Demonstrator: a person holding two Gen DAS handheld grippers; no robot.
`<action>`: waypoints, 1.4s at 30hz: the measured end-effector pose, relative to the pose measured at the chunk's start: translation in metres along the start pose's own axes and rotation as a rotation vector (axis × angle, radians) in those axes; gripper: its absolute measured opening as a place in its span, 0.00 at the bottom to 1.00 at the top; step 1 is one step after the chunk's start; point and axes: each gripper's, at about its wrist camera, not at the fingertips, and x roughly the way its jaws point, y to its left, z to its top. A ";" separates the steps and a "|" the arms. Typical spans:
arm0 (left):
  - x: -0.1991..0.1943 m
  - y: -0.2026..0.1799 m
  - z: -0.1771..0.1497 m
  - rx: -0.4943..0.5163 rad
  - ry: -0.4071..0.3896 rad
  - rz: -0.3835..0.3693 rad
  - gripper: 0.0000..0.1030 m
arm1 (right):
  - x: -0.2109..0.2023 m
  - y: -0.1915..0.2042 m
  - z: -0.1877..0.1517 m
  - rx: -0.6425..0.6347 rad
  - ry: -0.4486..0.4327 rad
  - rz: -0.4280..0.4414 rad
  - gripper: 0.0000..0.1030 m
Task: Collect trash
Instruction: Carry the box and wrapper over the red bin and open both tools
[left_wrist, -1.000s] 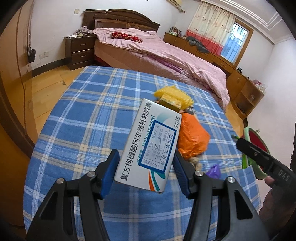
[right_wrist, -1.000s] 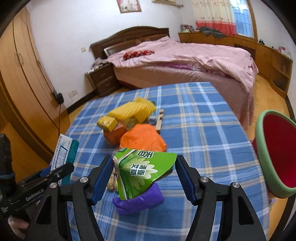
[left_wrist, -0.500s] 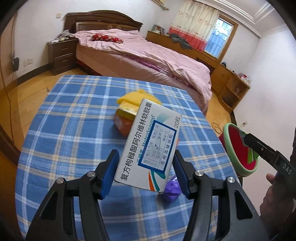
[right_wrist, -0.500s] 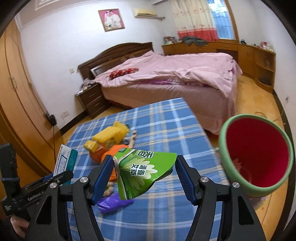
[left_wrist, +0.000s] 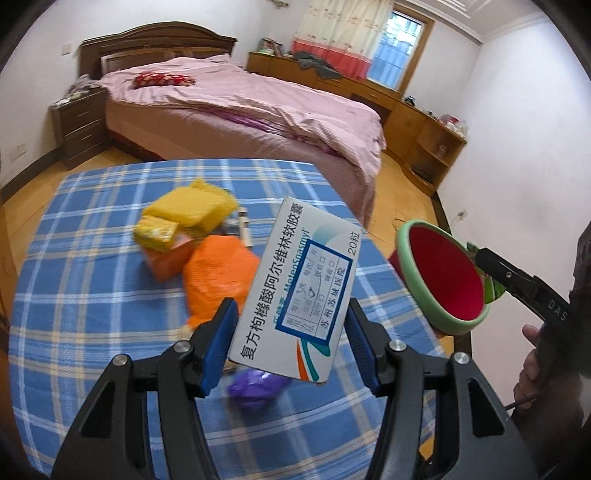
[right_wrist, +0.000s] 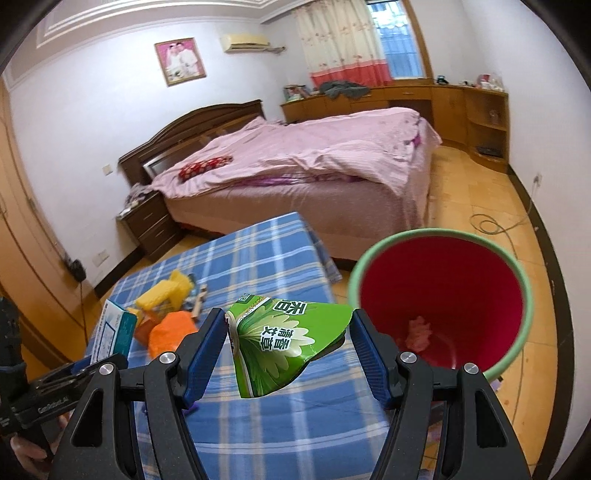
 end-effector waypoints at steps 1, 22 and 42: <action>0.002 -0.006 0.001 0.009 0.003 -0.007 0.57 | -0.001 -0.005 0.001 0.005 -0.002 -0.005 0.68; 0.087 -0.117 0.024 0.170 0.093 -0.149 0.57 | -0.005 -0.113 0.007 0.149 -0.026 -0.119 0.68; 0.173 -0.207 0.010 0.329 0.180 -0.187 0.57 | 0.006 -0.181 -0.003 0.265 -0.015 -0.151 0.68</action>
